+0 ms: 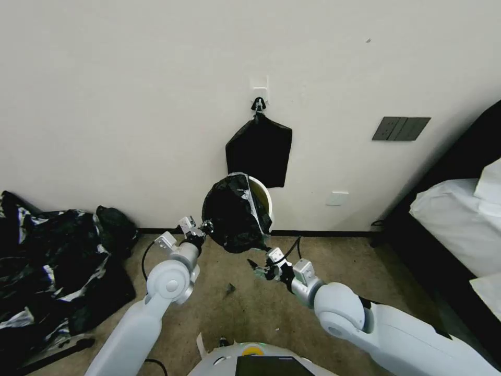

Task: Place a trash bag onto the trash bin.

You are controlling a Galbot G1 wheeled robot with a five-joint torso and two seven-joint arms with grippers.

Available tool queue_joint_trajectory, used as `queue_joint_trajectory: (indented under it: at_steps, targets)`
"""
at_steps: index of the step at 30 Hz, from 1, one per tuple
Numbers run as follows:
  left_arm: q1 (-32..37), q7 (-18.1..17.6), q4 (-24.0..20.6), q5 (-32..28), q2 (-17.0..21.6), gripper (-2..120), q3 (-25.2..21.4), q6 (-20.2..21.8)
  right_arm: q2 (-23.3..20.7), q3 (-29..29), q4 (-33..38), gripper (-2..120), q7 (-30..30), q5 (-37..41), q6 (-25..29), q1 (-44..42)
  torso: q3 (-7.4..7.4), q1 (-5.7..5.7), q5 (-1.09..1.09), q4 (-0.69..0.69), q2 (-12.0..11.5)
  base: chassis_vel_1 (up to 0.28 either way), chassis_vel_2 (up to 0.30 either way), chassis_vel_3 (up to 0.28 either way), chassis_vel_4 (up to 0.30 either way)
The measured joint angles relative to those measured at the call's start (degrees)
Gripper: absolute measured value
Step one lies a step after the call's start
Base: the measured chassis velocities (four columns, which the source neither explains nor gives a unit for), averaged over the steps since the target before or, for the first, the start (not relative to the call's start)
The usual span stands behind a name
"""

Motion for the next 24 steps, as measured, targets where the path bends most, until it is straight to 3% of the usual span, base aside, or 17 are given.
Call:
queue_joint_trajectory:
  at_steps: [7, 13, 15, 21, 24]
  targets:
    - [0.53, 2.83, 2.23, 8.05, 0.07, 0, 0.32, -0.33, -1.77, 1.38, 3.69, 71, 5.21, 0.92, -0.51, -1.27, 0.0, 0.0, 0.0, 0.01, 0.0, 0.0, 0.0, 0.0, 0.0]
    - [0.03, 3.77, 4.28, 15.53, 0.26, 0, 0.85, -2.31, -3.32, 5.5, 9.76, 96, 14.76, 6.19, -0.1, -2.25, 0.0, 0.0, 0.0, -0.01, 0.0, 0.0, 0.0, 0.0, 0.0]
    - [-0.05, 3.83, 4.41, 16.75, 0.26, 0, 1.17, -2.55, -3.12, 6.96, 9.88, 98, 15.47, 8.26, 0.26, -1.51, 0.0, 0.0, 0.01, 0.0, 0.0, 0.0, 0.0, 0.0, 0.0]
    - [0.68, 4.8, 4.29, 25.01, -0.15, 0, 3.56, -4.41, 0.53, 10.53, 10.07, 100, 12.36, 15.59, 2.72, 6.09, 0.0, 0.0, -0.02, 0.0, 0.0, 0.0, 0.0, 0.0, 0.0]
    - [1.92, 5.45, 3.1, 30.15, -0.23, 0, 4.45, -5.6, 6.18, 7.75, 7.55, 99, 10.94, 17.73, 2.5, 10.66, 0.0, 0.0, 0.01, 0.02, 0.0, 0.0, 0.0, 0.0, 0.0]
